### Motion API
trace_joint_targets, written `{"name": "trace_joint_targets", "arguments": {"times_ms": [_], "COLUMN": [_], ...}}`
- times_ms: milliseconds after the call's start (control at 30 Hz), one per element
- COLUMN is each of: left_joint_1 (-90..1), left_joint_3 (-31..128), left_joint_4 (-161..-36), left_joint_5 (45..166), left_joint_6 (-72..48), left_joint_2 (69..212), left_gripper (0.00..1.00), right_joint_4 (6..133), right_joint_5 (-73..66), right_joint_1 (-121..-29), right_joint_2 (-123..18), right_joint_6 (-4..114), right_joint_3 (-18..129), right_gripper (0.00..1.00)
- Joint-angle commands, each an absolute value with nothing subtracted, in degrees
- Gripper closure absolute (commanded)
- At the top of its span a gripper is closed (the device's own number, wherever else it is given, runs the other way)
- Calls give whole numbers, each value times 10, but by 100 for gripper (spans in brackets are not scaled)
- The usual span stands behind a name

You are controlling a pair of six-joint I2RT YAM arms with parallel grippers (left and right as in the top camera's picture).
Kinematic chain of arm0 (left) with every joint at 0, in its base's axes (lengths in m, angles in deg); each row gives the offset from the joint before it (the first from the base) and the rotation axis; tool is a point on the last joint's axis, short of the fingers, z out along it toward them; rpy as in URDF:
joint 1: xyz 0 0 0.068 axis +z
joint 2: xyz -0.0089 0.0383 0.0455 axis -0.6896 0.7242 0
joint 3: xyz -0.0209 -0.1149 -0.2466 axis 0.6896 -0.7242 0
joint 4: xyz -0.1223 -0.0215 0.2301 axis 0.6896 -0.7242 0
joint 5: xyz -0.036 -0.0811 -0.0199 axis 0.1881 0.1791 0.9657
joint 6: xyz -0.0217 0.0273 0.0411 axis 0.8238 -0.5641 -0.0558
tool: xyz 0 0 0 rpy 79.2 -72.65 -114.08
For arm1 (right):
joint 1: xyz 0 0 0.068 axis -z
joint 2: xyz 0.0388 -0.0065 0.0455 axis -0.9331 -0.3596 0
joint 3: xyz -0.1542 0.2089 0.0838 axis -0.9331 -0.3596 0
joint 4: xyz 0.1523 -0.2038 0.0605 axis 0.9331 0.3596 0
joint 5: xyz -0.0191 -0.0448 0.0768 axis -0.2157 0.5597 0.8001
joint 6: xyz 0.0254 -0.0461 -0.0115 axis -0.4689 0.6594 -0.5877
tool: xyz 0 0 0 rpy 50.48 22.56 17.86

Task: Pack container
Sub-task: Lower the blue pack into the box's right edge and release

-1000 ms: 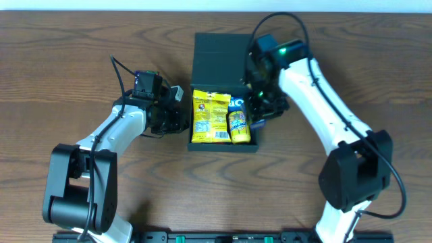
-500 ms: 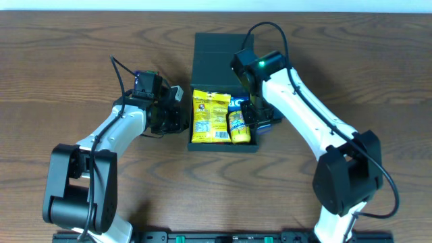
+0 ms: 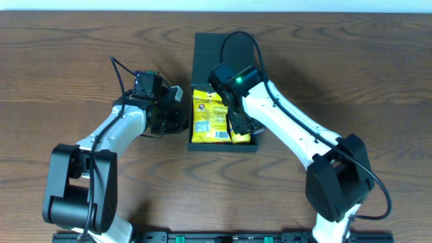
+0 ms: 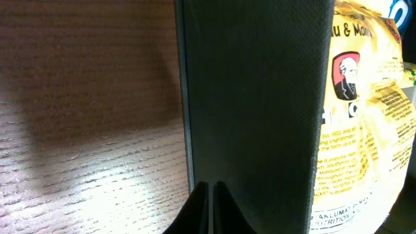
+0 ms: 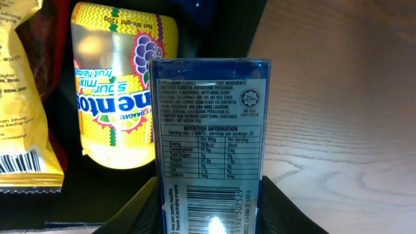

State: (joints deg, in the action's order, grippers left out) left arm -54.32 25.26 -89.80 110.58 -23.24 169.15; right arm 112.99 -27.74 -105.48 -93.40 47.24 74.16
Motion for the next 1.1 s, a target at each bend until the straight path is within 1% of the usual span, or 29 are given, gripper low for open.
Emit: {"name": "trace_joint_targets", "arguments": {"times_ms": [0, 33, 67, 100, 133, 233, 500, 600, 633, 667, 700, 733, 767, 800, 833, 1000, 1067], "left_joint_1": [-545, -545, -545, -545, -545, -545, -545, -545, -545, -545, -545, -545, -545, -545, -545, -545, -545], "left_joint_3": [258, 258, 258, 258, 258, 258, 258, 258, 258, 258, 258, 258, 258, 258, 258, 258, 258], "left_joint_4": [-900, -900, -900, -900, -901, -903, -913, -913, -913, -913, -913, -913, -913, -913, -913, -913, -913], "left_joint_5": [1102, 1102, 1102, 1102, 1102, 1102, 1102, 1102, 1102, 1102, 1102, 1102, 1102, 1102, 1102, 1102, 1102], "left_joint_6": [-245, -245, -245, -245, -245, -245, -245, -245, -245, -245, -245, -245, -245, -245, -245, -245, -245], "left_joint_2": [1695, 1695, 1695, 1695, 1695, 1695, 1695, 1695, 1695, 1695, 1695, 1695, 1695, 1695, 1695, 1695, 1695], "left_gripper": [94, 94, 94, 94, 94, 94, 94, 94, 94, 94, 94, 94, 94, 94, 94, 94, 94], "right_joint_4": [1126, 1126, 1127, 1126, 1126, 1128, 1132, 1135, 1136, 1137, 1137, 1136, 1136, 1134, 1130, 1095, 1084], "right_joint_5": [-296, -296, -296, -296, -296, -296, -297, -308, -314, -316, -317, -317, -316, -312, -304, -215, -207], "right_joint_1": [-1058, -1058, -1058, -1058, -1058, -1058, -1058, -1058, -1058, -1058, -1058, -1058, -1058, -1058, -1058, -1058, -1058], "right_joint_2": [-932, -932, -932, -932, -932, -932, -932, -932, -932, -932, -932, -932, -932, -932, -932, -932, -932], "right_joint_6": [458, 458, 458, 458, 458, 458, 459, 461, 461, 461, 461, 461, 461, 461, 461, 516, 524], "right_joint_3": [738, 738, 738, 738, 738, 738, 738, 738, 738, 738, 738, 738, 738, 739, 738, 738, 738], "right_gripper": [66, 53, 44, 37, 33, 28, 25, 26, 28, 33, 40, 50, 65, 84, 98, 99, 99]}}
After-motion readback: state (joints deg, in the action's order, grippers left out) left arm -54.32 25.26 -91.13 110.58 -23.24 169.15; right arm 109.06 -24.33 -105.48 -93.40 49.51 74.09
